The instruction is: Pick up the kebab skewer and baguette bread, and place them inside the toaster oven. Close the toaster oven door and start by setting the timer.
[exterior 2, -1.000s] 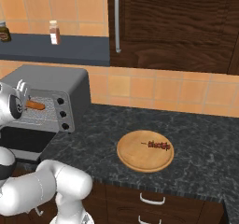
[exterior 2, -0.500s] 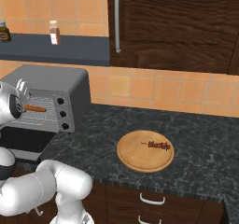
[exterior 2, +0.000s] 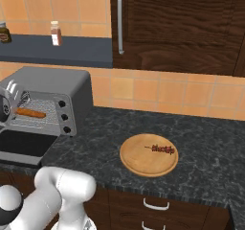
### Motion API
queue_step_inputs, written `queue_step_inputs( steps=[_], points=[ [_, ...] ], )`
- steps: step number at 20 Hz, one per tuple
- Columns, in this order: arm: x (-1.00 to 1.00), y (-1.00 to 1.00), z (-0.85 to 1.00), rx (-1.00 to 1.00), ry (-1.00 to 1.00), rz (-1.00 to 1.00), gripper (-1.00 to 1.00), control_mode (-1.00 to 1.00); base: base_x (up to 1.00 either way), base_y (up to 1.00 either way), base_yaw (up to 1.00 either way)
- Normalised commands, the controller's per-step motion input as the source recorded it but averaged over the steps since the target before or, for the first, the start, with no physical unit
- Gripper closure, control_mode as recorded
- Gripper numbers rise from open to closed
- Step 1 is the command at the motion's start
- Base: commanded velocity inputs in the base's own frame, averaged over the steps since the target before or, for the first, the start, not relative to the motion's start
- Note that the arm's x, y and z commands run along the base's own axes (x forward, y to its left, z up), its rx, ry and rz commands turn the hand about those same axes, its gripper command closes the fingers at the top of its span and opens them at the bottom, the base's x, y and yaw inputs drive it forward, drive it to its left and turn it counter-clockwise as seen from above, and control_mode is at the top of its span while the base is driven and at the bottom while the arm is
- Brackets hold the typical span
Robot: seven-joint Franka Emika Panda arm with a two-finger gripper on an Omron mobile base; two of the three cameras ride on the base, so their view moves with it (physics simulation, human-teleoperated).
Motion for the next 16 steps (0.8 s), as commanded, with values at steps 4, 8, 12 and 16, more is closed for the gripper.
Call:
queue_step_inputs(
  steps=[4,8,12,16],
  points=[
    [-0.47,-0.87,0.45,0.03,0.24,-0.01,-1.0,-1.0,0.0,0.0,0.0],
    [-0.38,-0.98,0.14,0.0,0.19,0.01,-1.0,-1.0,0.0,0.0,0.0],
    [-0.3,-1.0,0.0,0.0,0.07,0.15,-1.0,-1.0,0.0,0.0,0.0],
    [-0.16,-1.0,0.0,-0.04,0.05,0.17,-1.0,-1.0,0.0,0.0,0.0]
  ],
)
